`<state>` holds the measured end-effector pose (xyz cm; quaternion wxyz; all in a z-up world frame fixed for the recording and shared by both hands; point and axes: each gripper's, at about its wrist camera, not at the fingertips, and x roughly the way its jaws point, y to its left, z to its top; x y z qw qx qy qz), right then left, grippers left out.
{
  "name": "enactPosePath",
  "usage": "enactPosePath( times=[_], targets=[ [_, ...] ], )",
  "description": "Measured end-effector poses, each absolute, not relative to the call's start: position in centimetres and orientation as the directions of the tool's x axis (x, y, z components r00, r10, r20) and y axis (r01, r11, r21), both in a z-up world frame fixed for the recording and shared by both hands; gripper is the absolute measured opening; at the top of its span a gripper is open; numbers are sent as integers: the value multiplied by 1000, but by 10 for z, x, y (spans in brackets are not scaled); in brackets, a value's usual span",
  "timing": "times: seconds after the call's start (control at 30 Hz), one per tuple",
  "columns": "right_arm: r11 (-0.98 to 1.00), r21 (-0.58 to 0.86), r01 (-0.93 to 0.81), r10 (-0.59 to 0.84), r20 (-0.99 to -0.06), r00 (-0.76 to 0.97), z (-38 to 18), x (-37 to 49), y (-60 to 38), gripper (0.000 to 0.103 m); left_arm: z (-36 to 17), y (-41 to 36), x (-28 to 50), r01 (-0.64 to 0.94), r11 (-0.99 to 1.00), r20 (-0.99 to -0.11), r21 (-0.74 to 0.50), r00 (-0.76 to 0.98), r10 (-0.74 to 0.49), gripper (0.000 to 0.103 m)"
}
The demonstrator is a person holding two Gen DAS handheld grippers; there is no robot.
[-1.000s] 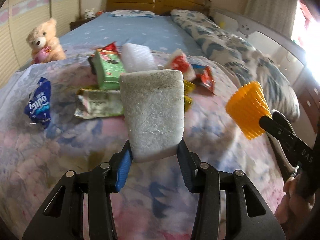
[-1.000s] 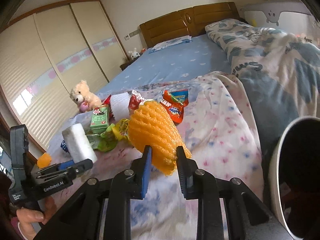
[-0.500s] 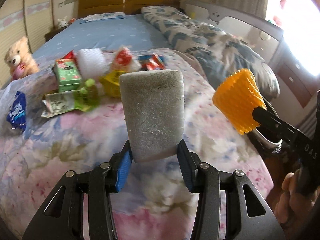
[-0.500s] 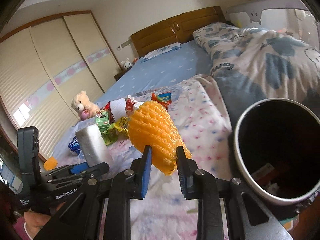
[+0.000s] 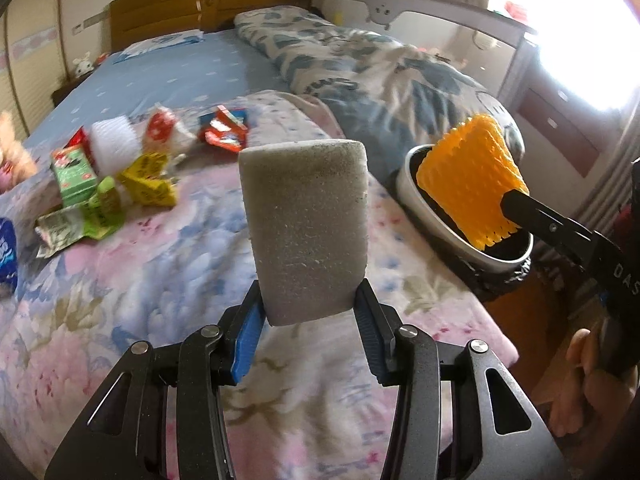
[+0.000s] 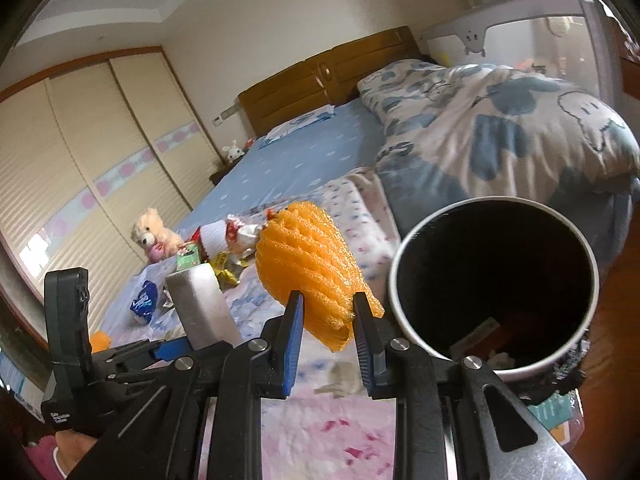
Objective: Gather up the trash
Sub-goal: 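Carry the foam block and mesh net over the bin and open both grippers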
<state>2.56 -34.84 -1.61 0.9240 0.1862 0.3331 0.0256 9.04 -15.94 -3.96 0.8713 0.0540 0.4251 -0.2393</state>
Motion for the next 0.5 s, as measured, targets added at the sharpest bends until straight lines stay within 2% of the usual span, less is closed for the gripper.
enactPosePath(
  times=[0.5],
  targets=[
    [912, 363, 193, 74, -607, 791, -16, 2, -399, 24, -29, -218, 87, 564, 821, -766, -90, 488, -419, 43]
  ],
)
